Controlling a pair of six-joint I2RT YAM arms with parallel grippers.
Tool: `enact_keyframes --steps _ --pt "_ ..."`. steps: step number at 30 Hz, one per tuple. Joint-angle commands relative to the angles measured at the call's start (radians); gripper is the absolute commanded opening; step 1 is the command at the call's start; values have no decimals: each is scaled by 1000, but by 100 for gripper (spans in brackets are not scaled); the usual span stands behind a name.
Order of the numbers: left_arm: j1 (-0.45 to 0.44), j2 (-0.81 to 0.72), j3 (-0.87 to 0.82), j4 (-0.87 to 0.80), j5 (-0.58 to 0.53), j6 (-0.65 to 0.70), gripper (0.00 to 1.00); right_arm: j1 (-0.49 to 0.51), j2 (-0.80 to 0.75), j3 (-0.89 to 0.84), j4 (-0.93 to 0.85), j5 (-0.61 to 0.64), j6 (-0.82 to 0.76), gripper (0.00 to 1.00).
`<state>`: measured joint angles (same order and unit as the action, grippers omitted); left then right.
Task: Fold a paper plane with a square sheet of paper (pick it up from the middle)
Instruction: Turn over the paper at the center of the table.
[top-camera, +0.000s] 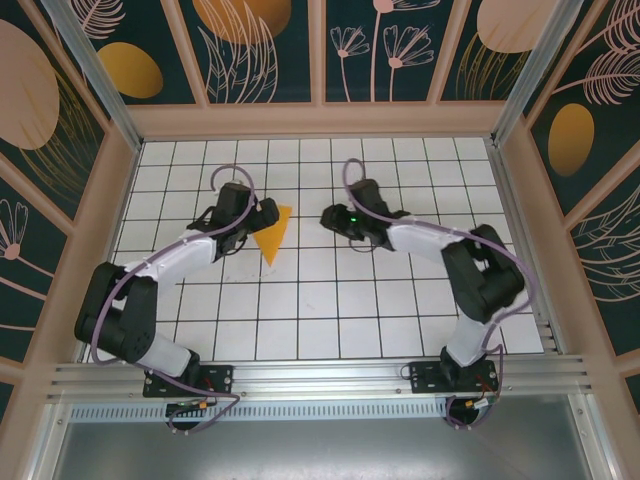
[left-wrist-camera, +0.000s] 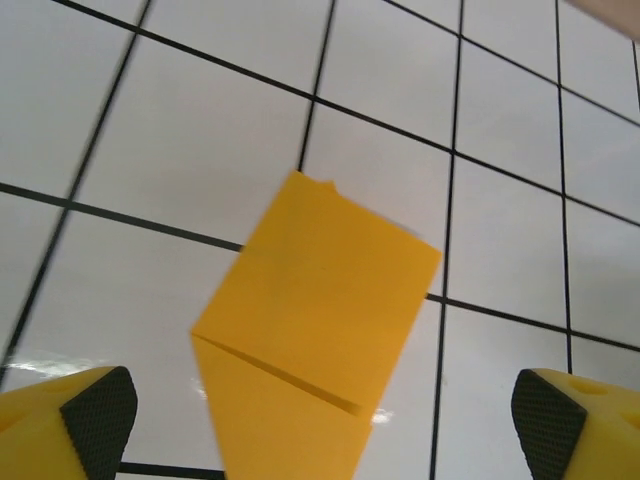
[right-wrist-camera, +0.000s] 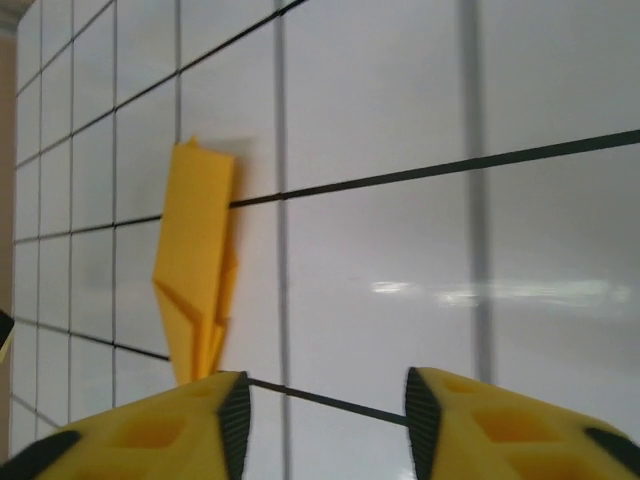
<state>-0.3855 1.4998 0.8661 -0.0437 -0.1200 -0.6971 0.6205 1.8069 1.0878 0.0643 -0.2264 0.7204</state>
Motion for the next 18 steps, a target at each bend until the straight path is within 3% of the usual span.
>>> enact_keyframes --steps 1,7,14,18 --pt "34 -29 -58 21 -35 -65 98 78 109 148 3 -30 13 37" --pt "119 -90 -151 34 -40 -141 99 161 316 398 -58 -90 10 27" --pt "171 -150 -216 48 -49 -179 99 188 497 611 -171 -170 -16 25" --pt "171 -145 -220 62 -31 -177 99 196 566 700 -292 -156 -77 25"
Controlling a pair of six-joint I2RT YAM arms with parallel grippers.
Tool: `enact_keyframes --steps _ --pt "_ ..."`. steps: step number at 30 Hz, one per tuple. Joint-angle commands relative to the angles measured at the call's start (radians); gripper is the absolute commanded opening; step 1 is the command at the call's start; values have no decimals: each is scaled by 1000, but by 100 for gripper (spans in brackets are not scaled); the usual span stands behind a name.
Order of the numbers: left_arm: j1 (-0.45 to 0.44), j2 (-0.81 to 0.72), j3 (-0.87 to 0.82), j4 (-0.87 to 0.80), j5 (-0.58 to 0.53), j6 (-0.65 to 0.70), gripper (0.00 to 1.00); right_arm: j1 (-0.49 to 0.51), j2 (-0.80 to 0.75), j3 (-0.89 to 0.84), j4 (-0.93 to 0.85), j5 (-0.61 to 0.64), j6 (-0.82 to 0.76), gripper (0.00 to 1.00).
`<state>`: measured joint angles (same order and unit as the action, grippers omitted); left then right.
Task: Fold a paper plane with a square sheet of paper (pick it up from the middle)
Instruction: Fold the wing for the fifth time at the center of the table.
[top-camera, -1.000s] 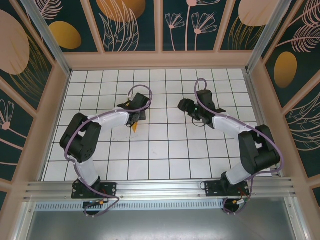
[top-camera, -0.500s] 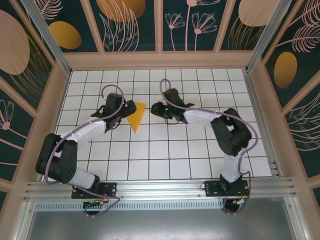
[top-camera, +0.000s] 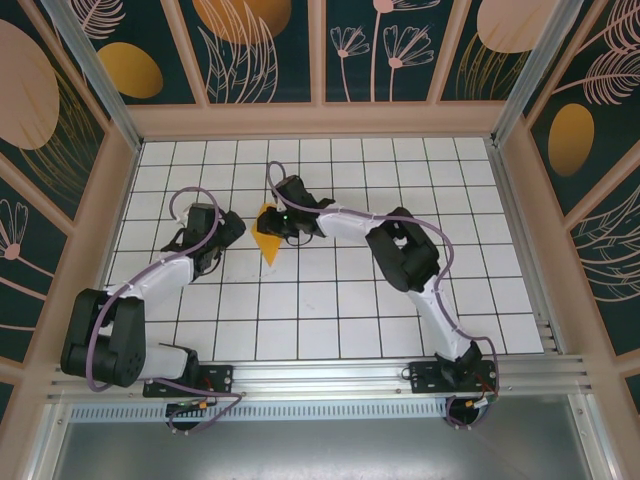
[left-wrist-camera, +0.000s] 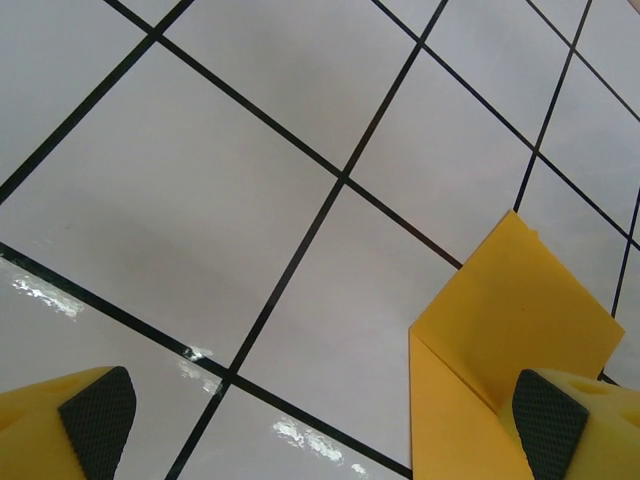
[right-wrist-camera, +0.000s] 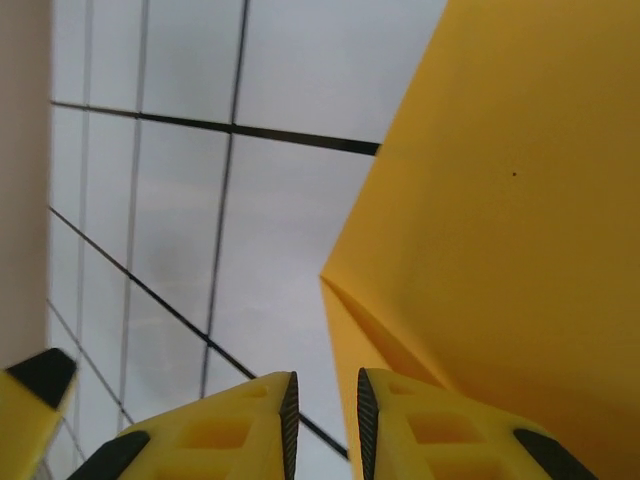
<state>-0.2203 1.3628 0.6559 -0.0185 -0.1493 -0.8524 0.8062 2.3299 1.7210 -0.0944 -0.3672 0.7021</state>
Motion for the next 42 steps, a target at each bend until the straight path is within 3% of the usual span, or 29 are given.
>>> enact_keyframes --steps 1,8,15,19,23,29,33,42 --pt "6 -5 -10 39 3 -20 98 10 50 74 -157 -7 -77 24" --pt "6 20 6 53 45 -2 99 -9 43 53 -357 60 -337 24" --pt "6 29 -2 86 109 27 99 -77 -149 -235 -434 48 -738 27" --pt "7 39 -11 133 179 35 99 -88 -237 -300 -449 67 -835 26" --pt "6 42 -16 177 272 47 98 -88 -334 -317 -363 65 -753 28" --pt "5 46 -28 214 361 52 99 -88 -523 -508 -69 73 -305 30" --pt "5 58 -36 250 405 43 98 -63 -542 -608 -20 129 -118 28" --pt "1 84 -50 324 514 8 98 -78 -497 -678 16 139 -28 26"
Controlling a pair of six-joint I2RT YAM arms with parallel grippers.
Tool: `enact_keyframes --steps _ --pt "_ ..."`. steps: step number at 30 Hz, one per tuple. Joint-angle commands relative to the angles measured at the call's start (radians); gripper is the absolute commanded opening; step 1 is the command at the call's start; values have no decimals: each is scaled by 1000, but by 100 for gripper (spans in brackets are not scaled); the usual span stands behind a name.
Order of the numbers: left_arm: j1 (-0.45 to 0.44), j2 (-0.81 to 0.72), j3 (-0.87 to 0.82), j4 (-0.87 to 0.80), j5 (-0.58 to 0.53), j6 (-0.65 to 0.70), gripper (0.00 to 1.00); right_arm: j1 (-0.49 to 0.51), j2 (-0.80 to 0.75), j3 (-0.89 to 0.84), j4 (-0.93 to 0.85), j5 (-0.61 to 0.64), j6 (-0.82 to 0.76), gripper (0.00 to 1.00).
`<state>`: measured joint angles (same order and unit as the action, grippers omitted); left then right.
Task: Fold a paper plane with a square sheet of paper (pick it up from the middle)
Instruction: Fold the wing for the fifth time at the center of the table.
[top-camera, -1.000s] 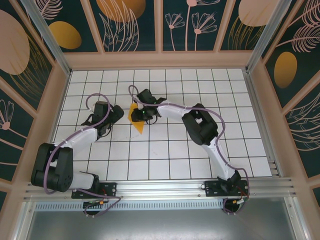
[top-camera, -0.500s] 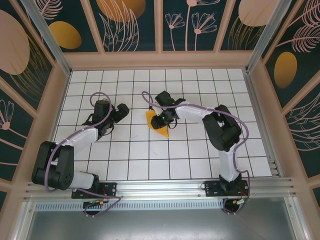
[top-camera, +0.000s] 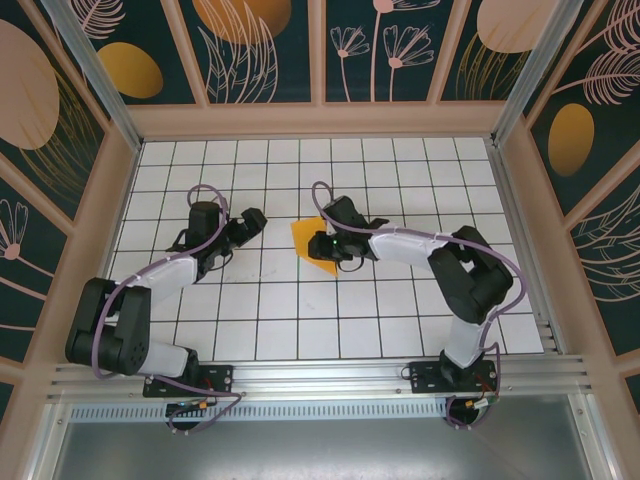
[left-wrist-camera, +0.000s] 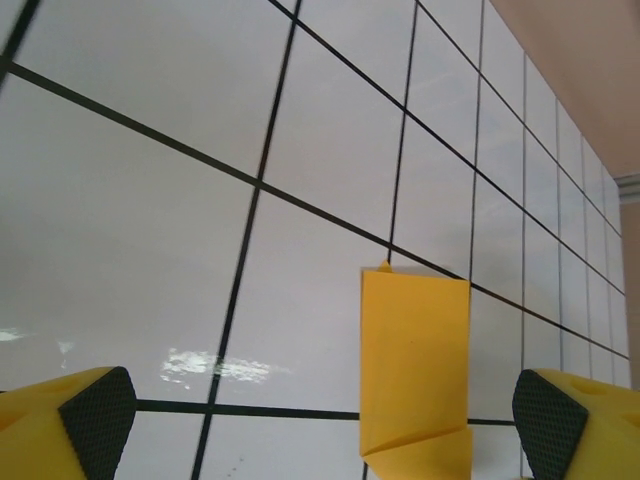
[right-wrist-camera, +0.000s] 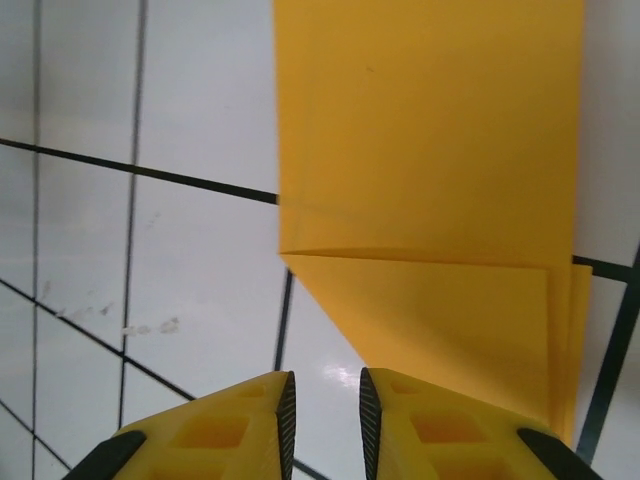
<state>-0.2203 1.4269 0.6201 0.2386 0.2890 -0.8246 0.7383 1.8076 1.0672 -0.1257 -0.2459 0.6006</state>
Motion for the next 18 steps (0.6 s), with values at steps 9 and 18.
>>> enact_keyframes --steps 9,18 --pt "-54 91 1 147 205 -86 94 -58 40 -63 197 -68 120 26" --pt "-138 194 64 146 256 -135 83 -110 92 -44 189 -65 108 25"
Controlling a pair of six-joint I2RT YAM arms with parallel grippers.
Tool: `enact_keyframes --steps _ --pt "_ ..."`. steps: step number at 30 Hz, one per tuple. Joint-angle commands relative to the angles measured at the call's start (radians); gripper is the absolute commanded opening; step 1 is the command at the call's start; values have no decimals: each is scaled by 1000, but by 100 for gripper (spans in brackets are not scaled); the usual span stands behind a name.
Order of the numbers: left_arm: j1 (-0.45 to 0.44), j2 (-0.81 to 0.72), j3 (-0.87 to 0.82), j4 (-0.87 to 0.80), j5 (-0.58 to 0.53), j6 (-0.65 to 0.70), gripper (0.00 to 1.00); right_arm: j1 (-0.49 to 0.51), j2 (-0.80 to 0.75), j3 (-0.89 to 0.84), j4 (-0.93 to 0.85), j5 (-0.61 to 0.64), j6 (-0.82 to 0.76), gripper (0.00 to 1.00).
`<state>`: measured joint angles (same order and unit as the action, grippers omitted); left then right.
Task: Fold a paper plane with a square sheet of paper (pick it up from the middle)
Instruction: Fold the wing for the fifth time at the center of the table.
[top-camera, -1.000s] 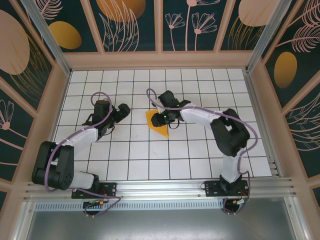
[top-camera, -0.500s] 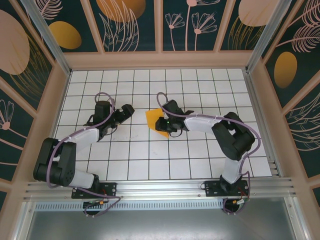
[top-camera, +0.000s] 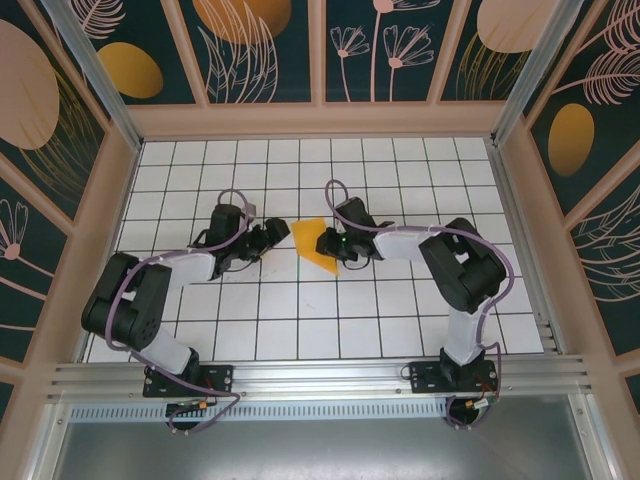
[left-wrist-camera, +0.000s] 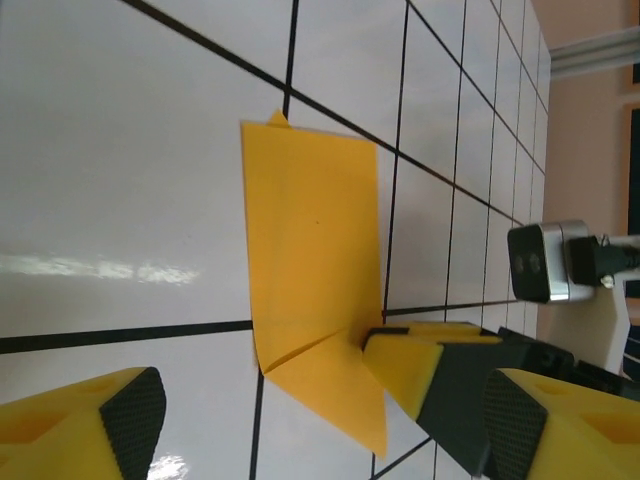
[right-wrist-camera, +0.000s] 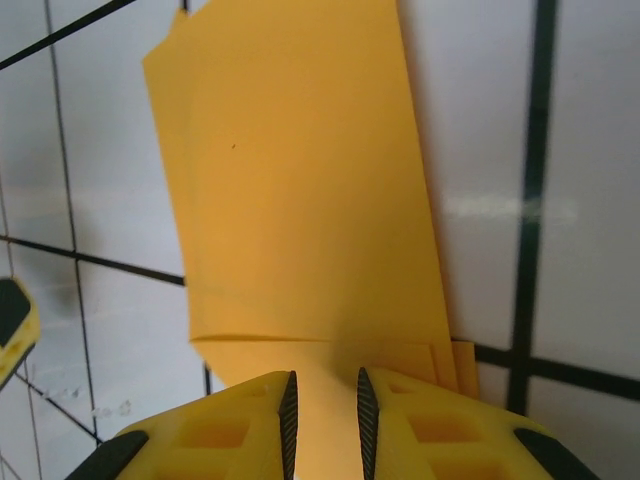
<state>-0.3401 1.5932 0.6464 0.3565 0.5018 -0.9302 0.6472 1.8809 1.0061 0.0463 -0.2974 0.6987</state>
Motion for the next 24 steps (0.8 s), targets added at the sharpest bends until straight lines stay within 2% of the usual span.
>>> enact_keyframes --steps 1,6,14,16,24 --pt "-27 38 43 29 48 -35 82 -23 21 16 14 -11 9 25" --pt "-49 72 61 17 65 -61 76 -47 41 -3 11 -42 4 25" --pt "-82 153 109 5 78 -98 69 -94 34 -123 145 -164 74 25" --pt "-86 171 120 4 78 -107 67 -125 36 -135 150 -169 77 25" --pt "-103 220 163 -4 83 -128 62 -147 34 -168 168 -189 74 25"
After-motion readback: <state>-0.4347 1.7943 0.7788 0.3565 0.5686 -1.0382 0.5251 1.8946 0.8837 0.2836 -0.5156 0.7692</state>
